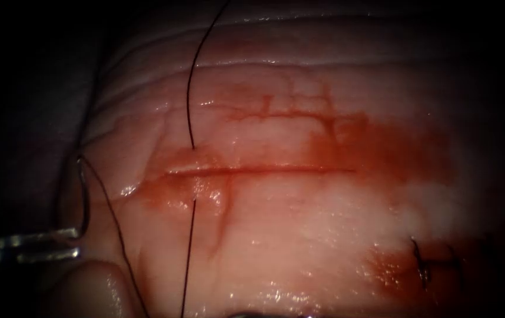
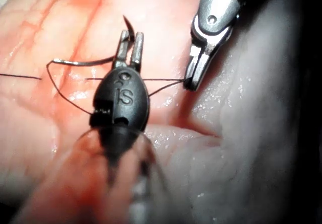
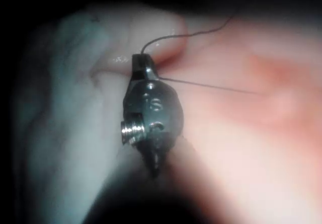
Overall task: Wound Closure
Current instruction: Use the right tool to pull the length of suture through the wound until only a short tail sticks out.
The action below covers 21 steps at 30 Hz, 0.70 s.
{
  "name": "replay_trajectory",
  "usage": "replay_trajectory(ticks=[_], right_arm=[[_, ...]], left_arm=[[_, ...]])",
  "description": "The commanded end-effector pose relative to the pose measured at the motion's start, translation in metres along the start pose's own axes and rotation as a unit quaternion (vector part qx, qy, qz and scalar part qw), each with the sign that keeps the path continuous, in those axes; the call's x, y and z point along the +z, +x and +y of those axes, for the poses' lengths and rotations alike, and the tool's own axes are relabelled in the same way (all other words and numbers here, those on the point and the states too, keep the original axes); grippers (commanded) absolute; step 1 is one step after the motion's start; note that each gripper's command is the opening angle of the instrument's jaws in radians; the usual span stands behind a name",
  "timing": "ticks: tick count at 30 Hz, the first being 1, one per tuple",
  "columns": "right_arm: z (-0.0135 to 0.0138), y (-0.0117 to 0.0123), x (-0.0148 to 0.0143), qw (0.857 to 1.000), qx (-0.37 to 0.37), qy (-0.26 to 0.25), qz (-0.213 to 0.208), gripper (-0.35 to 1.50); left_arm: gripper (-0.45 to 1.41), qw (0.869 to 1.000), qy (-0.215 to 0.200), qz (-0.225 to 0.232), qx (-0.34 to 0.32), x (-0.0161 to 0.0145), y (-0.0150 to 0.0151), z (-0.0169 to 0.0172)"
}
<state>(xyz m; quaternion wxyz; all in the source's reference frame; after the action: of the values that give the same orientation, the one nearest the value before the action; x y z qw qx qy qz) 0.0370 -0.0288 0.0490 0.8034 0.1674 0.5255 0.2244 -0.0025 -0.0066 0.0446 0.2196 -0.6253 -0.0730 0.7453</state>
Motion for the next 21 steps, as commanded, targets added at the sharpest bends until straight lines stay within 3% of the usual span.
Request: replay_trajectory(ticks=[1, 3, 4, 9, 10, 13, 16, 18, 21], right_arm=[[0.0019, -0.0004, 0.0007, 0.999, -0.026, -0.01, 0.02, 0.84], [0.0047, -0.0003, 0.0002, 0.998, -0.051, -0.02, 0.029, 1.04], [0.006, -0.0003, 0.0, 0.998, -0.058, -0.024, 0.03, 1.06], [0.0117, -0.0011, -0.0003, 0.994, -0.094, -0.048, 0.029, 1.08], [0.0117, -0.0011, -0.0003, 0.994, -0.094, -0.048, 0.029, 1.08], [0.0151, -0.0024, 0.001, 0.991, -0.115, -0.069, 0.022, 1.01], [0.0162, -0.003, 0.0023, 0.989, -0.123, -0.078, 0.021, 1.06], [0.0171, -0.0036, 0.0037, 0.988, -0.125, -0.084, 0.02, 1.2], [0.0174, -0.0039, 0.0043, 0.988, -0.127, -0.086, 0.019, 1.2]], left_arm=[[-0.45, 1.0, 0.008, -0.007, -0.003, -0.0001, -0.0004, -0.0003], [-0.45, 1.0, 0.023, -0.013, -0.01, -0.0013, -0.0002, -0.0013], [-0.45, 0.999, 0.033, -0.013, -0.006, -0.0019, -0.0001, -0.0018], [-0.45, 0.997, 0.067, -0.025, 0.005, -0.0043, -0.0005, -0.0041], [-0.45, 0.997, 0.067, -0.025, 0.005, -0.0043, -0.0005, -0.0041], [-0.45, 0.996, 0.084, -0.037, 0.006, -0.0042, -0.0014, -0.005], [-0.45, 0.996, 0.081, -0.034, 0.007, -0.0039, -0.0018, -0.0052], [-0.45, 0.996, 0.08, -0.032, 0.008, -0.0036, -0.0022, -0.0052], [-0.45, 0.996, 0.079, -0.031, 0.009, -0.0035, -0.0022, -0.0051]])
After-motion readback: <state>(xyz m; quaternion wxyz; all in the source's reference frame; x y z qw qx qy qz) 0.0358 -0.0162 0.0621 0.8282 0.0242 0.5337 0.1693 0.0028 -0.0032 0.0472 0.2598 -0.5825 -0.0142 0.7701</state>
